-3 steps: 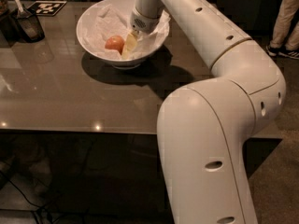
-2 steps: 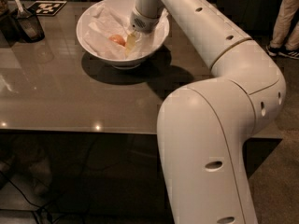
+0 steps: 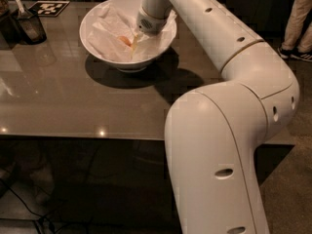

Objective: Pick apple from white bowl

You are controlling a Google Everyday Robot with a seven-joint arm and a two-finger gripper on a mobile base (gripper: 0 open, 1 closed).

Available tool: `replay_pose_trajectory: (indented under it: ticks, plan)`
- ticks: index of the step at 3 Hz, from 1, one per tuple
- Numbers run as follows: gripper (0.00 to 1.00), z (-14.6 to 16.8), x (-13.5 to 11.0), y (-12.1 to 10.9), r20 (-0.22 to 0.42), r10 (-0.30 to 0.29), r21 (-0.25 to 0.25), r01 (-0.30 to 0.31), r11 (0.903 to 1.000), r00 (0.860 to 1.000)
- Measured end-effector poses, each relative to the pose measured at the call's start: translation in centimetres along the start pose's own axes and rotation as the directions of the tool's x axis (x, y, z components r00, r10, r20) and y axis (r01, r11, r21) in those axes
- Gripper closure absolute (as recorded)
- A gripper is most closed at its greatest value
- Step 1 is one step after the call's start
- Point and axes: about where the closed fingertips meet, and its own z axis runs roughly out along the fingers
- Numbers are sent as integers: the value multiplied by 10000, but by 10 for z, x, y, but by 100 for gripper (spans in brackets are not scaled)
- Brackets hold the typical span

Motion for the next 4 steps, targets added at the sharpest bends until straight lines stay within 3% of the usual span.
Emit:
replay_pose_trajectory:
  ticks: [1,4]
  plan:
    - [100,0,-1,0,-3,-7,11,7,10000,10000]
    - [100,-44,-27,20,114,-669,857,657,9942,9977]
